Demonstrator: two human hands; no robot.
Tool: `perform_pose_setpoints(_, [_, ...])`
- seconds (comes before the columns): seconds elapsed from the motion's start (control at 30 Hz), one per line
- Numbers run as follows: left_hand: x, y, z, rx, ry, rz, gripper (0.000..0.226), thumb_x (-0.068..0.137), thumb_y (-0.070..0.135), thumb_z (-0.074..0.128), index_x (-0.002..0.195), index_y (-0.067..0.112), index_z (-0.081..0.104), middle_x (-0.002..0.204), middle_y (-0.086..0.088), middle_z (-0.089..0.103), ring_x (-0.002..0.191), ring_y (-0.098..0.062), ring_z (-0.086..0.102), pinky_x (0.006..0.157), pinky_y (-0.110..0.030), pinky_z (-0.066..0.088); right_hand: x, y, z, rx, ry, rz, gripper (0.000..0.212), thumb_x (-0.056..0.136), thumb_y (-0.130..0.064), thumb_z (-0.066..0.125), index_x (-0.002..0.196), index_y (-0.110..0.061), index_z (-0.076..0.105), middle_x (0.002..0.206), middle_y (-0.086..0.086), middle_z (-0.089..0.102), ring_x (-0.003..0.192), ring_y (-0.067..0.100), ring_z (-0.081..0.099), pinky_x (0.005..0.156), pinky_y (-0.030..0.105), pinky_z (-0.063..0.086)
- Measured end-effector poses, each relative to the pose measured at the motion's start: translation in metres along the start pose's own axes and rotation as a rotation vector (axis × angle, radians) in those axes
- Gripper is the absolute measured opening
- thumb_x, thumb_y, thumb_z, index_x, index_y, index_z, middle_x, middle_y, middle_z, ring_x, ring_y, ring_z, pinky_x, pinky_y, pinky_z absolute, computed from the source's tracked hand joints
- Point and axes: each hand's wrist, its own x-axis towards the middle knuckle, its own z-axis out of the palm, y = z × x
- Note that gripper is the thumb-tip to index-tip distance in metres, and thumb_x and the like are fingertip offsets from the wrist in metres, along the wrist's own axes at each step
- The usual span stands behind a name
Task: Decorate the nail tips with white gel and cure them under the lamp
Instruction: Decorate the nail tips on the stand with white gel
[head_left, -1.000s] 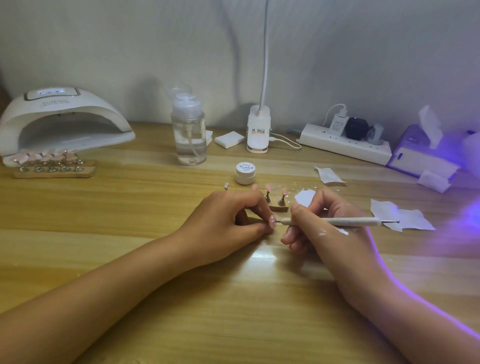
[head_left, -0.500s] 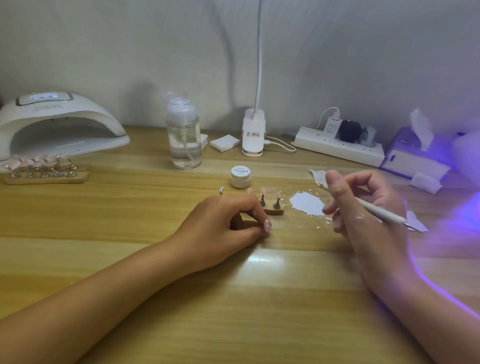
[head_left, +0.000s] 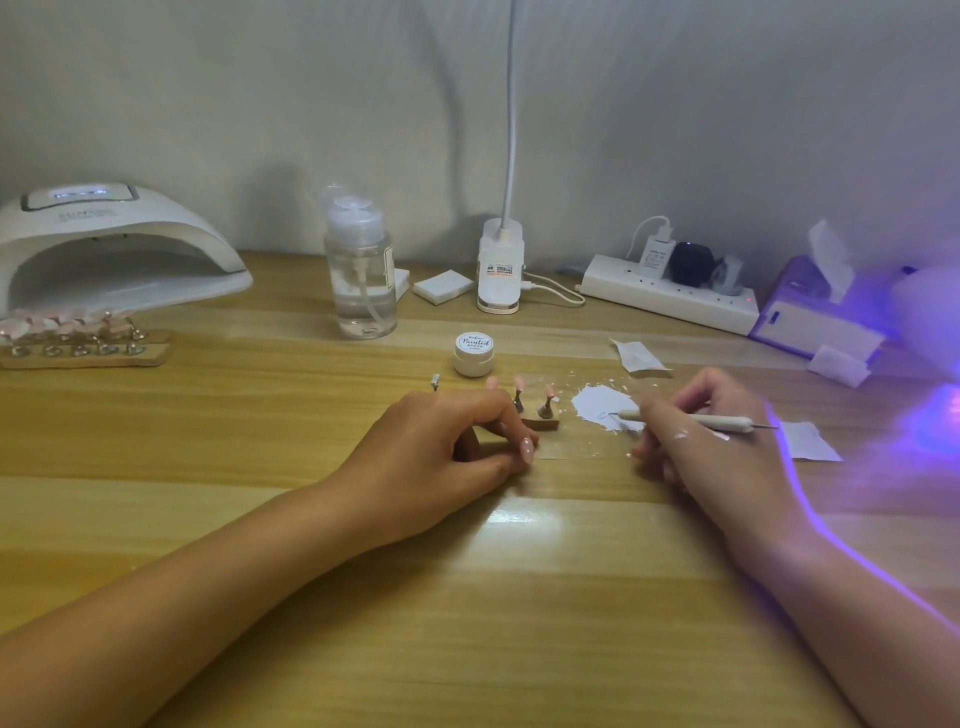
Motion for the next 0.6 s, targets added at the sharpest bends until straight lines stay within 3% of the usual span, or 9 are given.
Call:
perform_pose_setpoints(0.13, [0.000, 0.001, 0.000, 0.000, 0.002, 0.002, 0.012, 0.084, 0.017, 0.073, 0.083, 0.028, 0.069, 0.099, 0.023, 0.073, 0.056, -0.008, 0.060, 0.061, -0.021, 0.046, 0.000, 0.002, 0.001, -0.048, 0.026, -0.038, 0.022, 0.088, -0.027, 0.066, 0.074, -0.018, 0.051, 0.061, -0.001, 0.071, 0.050, 0.003, 0.053, 0.058, 0.028, 0.039])
perform_pose_setpoints(0.27, [0.000, 0.000, 0.000, -0.033, 0.003, -0.012, 0.009, 0.084, 0.017, 0.073, 0.084, 0.025, 0.070, 0.101, 0.022, 0.073, 0.052, -0.003, 0.055, 0.063, -0.020, 0.044, -0.008, -0.013, 0.002, 0.218, 0.083, -0.138, 0.019, 0.098, -0.037, 0.062, 0.092, -0.022, 0.053, 0.078, -0.001, 0.076, 0.055, 0.011, 0.064, 0.046, 0.023, 0.048])
perform_pose_setpoints(0.33, [0.000, 0.000, 0.000, -0.052, -0.002, -0.014, 0.010, 0.084, 0.016, 0.074, 0.084, 0.026, 0.070, 0.101, 0.022, 0.073, 0.051, -0.002, 0.054, 0.072, -0.027, 0.050, -0.019, -0.022, 0.009, 0.336, -0.039, -0.113, 0.024, 0.091, -0.040, 0.067, 0.095, -0.018, 0.057, 0.082, 0.002, 0.077, 0.057, 0.012, 0.066, 0.045, 0.020, 0.048])
perform_pose_setpoints(0.37, [0.000, 0.000, 0.000, -0.054, -0.001, -0.015, 0.011, 0.084, 0.017, 0.074, 0.083, 0.027, 0.069, 0.100, 0.022, 0.073, 0.052, -0.002, 0.054, 0.084, -0.033, 0.051, -0.024, -0.025, 0.014, 0.384, -0.105, -0.080, 0.028, 0.086, -0.041, 0.070, 0.091, -0.016, 0.058, 0.077, 0.003, 0.076, 0.053, 0.011, 0.063, 0.043, 0.019, 0.046])
perform_pose_setpoints(0.43, [0.001, 0.001, 0.000, -0.049, 0.005, -0.012, 0.014, 0.084, 0.017, 0.074, 0.082, 0.029, 0.068, 0.099, 0.021, 0.073, 0.052, -0.002, 0.055, 0.103, -0.039, 0.043, -0.033, -0.028, 0.021, 0.430, -0.204, -0.012, 0.033, 0.079, -0.042, 0.073, 0.082, -0.014, 0.056, 0.063, 0.006, 0.069, 0.044, 0.011, 0.054, 0.040, 0.018, 0.041])
perform_pose_setpoints(0.6, [0.000, 0.001, -0.001, -0.039, 0.024, 0.015, 0.017, 0.083, 0.015, 0.075, 0.081, 0.030, 0.068, 0.094, 0.017, 0.074, 0.050, -0.002, 0.051, 0.106, -0.048, 0.043, -0.036, -0.028, 0.025, 0.442, -0.249, 0.055, 0.028, 0.087, -0.014, 0.068, 0.071, -0.011, 0.045, 0.054, 0.011, 0.063, 0.043, 0.013, 0.051, 0.042, 0.019, 0.042])
